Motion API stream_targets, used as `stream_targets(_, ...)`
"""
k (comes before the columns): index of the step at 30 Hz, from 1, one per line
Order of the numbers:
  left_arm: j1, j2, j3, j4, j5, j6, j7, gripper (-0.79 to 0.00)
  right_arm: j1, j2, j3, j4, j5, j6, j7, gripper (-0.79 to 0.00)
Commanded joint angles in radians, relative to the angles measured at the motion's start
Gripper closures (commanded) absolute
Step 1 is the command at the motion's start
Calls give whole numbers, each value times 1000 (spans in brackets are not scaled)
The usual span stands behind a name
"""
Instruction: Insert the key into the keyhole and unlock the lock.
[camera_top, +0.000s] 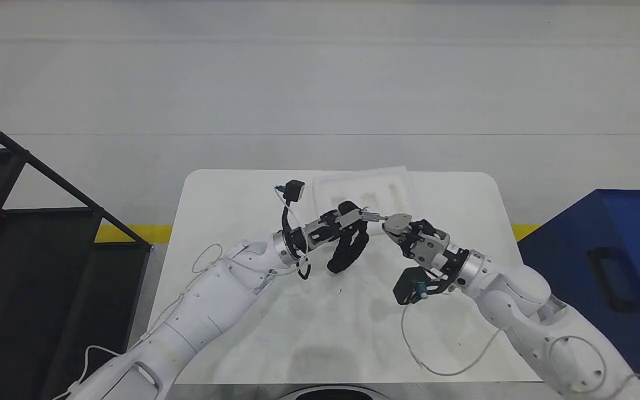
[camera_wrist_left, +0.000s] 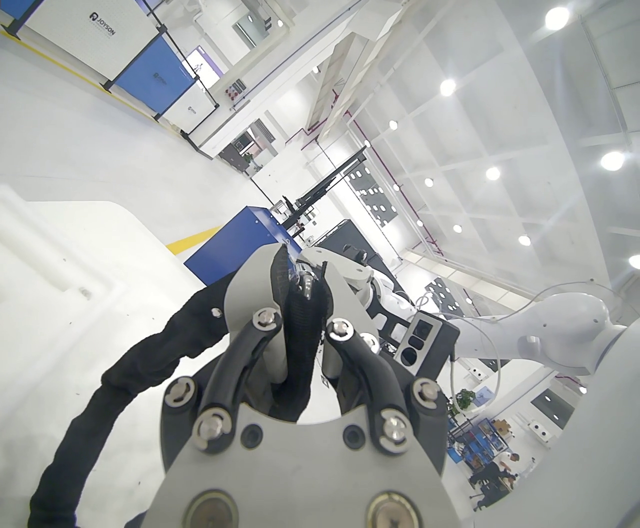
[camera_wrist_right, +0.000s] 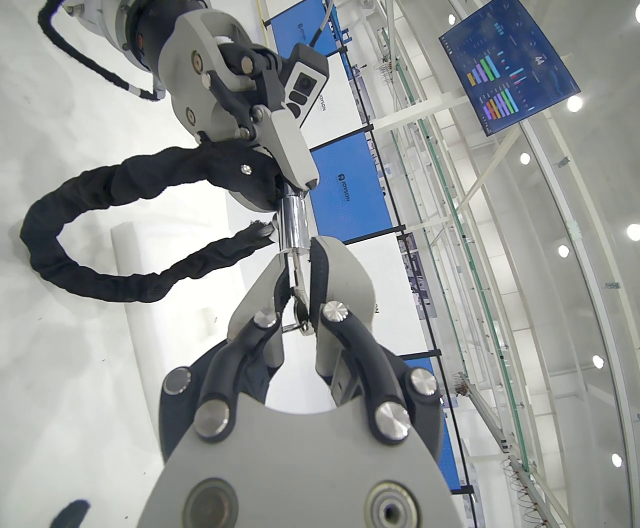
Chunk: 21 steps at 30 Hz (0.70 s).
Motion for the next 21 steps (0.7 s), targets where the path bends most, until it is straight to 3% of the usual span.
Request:
stream_targets(1,3,-1,-4,-1,1,-1,-5,0,-1,-2,5,6,12,-1,-9,-43)
stream_targets(5,11,-3,-14,-3,0,-1,-16,0,0,-9,12,16,38,-10,-30,0)
stream_targets(15,27,-8,-40,-15,8,-2,-42,0,3,-20,33,26,103,-72,-74,-22)
stream_targets(19,25,-9,-55,-1,50,-6,-46,0,-14,-19,54,26,127,-97,-106,-369)
stream_targets(20,24,-9,-58,8,66,-2,-48,0,-20,-19,60,24,136,-107,-117,-526)
stream_targets(21,24,-9,-59,16,78,4,-49,0,-25,-18,68,23,147,-119,-129,-785)
